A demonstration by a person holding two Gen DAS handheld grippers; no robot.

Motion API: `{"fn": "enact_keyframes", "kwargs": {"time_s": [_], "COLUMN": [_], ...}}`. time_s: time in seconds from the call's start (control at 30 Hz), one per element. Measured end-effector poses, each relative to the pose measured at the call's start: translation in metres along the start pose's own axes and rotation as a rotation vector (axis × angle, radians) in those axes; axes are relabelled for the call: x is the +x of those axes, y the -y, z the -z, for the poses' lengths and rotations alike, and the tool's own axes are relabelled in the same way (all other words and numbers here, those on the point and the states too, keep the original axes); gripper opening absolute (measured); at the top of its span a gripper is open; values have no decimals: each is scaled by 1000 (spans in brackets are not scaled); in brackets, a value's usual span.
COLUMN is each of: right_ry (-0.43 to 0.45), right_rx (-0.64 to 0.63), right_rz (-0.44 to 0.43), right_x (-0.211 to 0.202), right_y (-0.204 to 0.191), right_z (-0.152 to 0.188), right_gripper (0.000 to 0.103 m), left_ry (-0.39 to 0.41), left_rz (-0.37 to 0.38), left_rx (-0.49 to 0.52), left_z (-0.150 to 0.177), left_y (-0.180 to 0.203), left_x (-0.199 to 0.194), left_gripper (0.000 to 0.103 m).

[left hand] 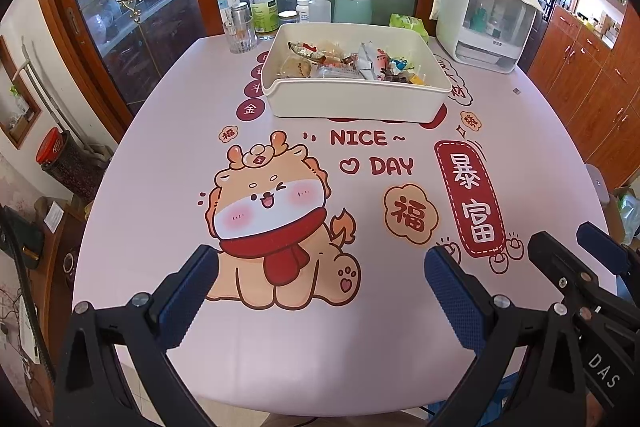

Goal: Organize snacks

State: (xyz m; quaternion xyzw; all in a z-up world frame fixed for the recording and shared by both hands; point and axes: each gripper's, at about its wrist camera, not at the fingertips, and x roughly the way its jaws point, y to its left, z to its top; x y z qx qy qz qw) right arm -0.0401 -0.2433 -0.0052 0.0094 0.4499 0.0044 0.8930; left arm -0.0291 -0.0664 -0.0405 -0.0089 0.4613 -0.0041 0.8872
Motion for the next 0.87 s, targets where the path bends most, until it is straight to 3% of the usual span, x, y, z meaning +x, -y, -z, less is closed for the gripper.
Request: {"fn": "enact_keyframes", "kwargs": {"time_s": [0.87], "right_ry": [4], "right_rx": [14], "right_rz": [-1], "right_x": [-4], "right_y": [4], "right_z": [5], "right_gripper": [69], "left_ry": [-6], "left_rz": [5], "left_rx": [4], "left_z": [1], "left_y": [2], "left_x": [-1], "left_gripper": [102]}}
